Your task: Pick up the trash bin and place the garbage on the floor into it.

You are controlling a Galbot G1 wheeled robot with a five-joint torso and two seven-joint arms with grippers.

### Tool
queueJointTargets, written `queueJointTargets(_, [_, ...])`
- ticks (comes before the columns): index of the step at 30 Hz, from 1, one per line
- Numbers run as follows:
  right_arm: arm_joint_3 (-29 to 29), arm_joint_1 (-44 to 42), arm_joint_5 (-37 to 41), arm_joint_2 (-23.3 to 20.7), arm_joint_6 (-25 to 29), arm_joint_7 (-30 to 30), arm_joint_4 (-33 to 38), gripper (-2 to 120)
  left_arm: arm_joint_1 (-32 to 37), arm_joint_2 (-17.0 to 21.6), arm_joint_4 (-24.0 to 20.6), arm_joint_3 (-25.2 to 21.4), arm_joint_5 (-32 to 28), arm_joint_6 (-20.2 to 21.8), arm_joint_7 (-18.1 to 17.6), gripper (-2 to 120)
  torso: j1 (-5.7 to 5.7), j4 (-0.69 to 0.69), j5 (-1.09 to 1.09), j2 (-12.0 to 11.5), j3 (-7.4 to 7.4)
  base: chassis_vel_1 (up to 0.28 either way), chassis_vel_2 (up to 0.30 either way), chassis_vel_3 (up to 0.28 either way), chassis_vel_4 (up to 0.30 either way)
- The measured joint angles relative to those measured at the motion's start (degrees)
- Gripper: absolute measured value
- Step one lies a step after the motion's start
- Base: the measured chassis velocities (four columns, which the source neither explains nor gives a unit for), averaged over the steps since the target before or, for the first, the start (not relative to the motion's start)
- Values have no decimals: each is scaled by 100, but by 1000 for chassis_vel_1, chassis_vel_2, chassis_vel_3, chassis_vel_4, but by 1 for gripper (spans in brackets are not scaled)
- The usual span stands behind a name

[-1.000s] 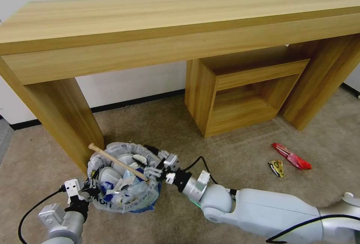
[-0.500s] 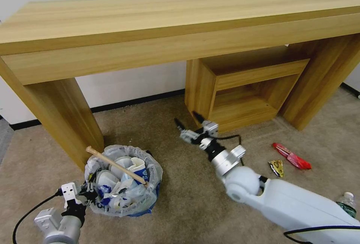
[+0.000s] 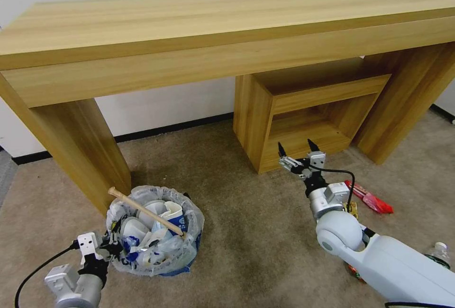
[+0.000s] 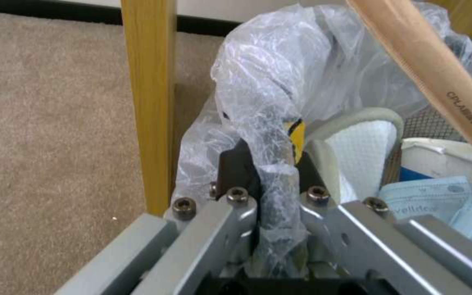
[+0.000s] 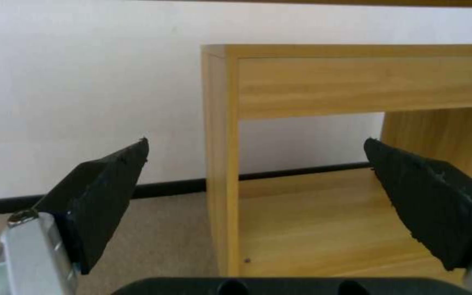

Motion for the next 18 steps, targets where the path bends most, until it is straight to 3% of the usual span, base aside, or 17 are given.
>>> queueJointTargets(18, [585,-449,-547,238,-301,545,-194,100,37,-13,23,2,83,-26,2,3,0,-1,0,0,0,-24,-23,-24,-30])
